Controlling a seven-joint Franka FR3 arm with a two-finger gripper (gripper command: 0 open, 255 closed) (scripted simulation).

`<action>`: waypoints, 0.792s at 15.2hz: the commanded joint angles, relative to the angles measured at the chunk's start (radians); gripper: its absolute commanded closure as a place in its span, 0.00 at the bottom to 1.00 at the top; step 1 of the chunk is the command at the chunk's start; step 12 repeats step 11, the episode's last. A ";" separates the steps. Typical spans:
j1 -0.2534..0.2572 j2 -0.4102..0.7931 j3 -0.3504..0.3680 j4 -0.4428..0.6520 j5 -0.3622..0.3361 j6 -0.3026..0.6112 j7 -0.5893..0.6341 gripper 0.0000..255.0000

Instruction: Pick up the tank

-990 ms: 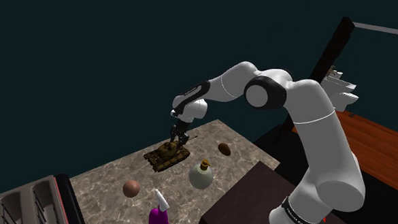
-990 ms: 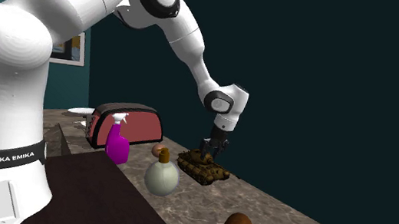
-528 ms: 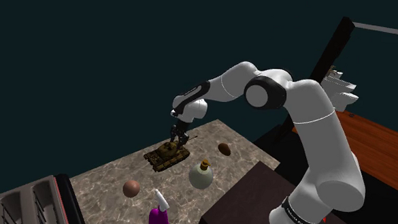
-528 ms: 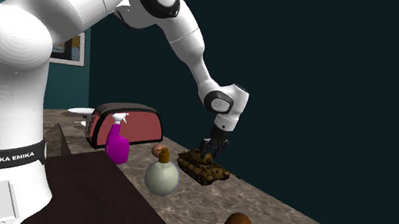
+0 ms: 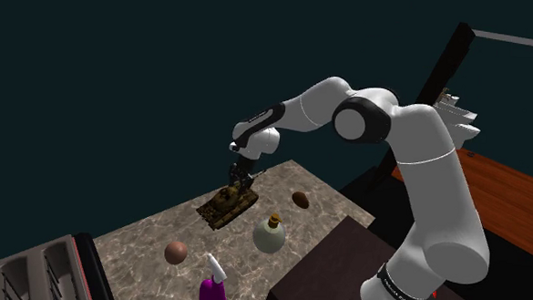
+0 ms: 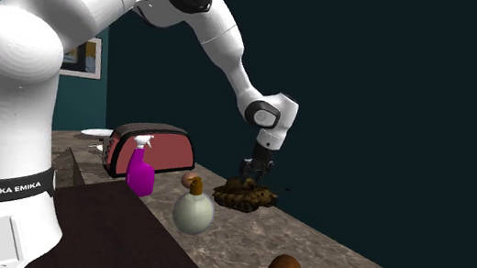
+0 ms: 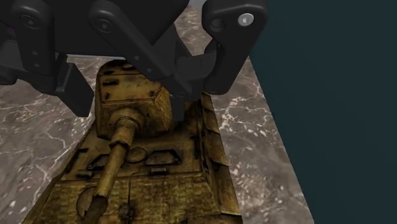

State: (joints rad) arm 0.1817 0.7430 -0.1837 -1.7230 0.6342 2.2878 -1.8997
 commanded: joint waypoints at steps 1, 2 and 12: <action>0.004 -0.021 -0.005 -0.005 -0.007 -0.013 0.009 1.00; 0.006 -0.031 -0.008 -0.008 -0.011 -0.020 0.014 1.00; 0.017 -0.103 -0.027 -0.023 -0.040 -0.071 0.046 1.00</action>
